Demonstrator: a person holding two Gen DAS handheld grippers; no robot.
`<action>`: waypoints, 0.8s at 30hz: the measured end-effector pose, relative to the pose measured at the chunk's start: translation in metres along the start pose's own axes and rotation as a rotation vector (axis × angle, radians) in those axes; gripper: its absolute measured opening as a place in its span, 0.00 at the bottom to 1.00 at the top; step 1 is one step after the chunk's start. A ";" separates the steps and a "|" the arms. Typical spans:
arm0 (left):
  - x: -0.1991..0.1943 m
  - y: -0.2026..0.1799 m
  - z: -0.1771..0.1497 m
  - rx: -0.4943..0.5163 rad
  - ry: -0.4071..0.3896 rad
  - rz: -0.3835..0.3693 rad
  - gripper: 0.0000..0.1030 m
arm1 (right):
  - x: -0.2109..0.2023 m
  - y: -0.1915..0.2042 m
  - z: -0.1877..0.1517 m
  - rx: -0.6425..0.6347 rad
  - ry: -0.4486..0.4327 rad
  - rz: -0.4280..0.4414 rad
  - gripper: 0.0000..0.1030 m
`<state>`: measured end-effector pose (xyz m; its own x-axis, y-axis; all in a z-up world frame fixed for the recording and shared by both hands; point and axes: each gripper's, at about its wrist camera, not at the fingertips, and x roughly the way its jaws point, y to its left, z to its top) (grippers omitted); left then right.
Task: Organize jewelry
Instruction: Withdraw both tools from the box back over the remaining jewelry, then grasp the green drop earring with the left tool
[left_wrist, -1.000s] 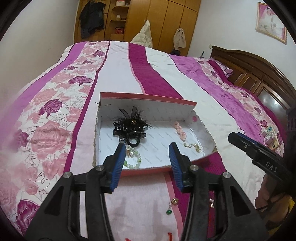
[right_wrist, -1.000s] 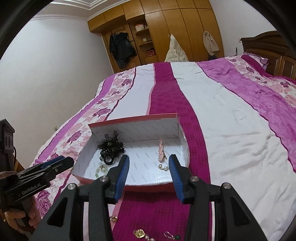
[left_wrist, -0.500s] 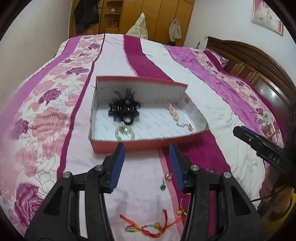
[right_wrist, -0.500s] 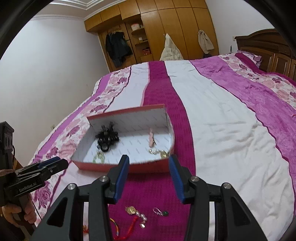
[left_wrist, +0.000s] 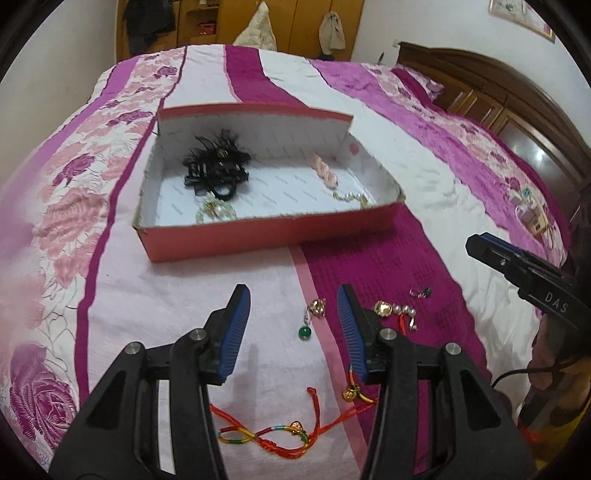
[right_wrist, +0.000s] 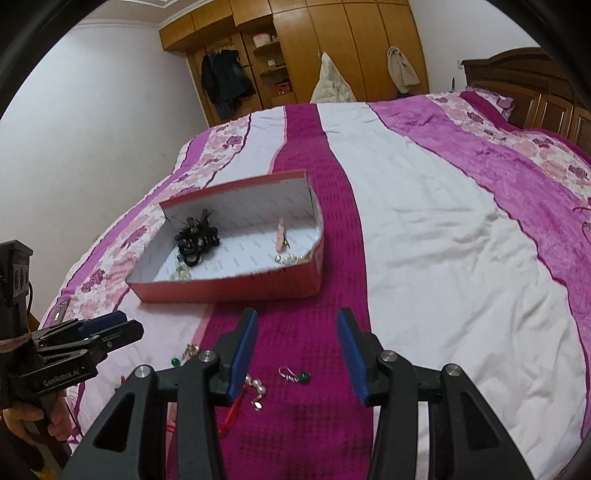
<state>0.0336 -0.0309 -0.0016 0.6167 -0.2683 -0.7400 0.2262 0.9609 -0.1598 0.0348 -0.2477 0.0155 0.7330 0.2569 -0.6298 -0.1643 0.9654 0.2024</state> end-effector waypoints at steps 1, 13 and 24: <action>0.003 -0.001 -0.002 0.003 0.009 0.002 0.39 | 0.001 -0.001 -0.003 0.002 0.007 -0.003 0.47; 0.030 -0.016 -0.019 0.017 0.099 0.029 0.39 | 0.019 -0.014 -0.028 0.050 0.084 -0.018 0.47; 0.046 -0.017 -0.023 0.029 0.124 0.020 0.26 | 0.029 -0.014 -0.035 0.061 0.119 0.003 0.46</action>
<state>0.0410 -0.0582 -0.0481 0.5236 -0.2369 -0.8184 0.2376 0.9631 -0.1268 0.0359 -0.2519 -0.0317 0.6487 0.2669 -0.7127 -0.1236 0.9610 0.2474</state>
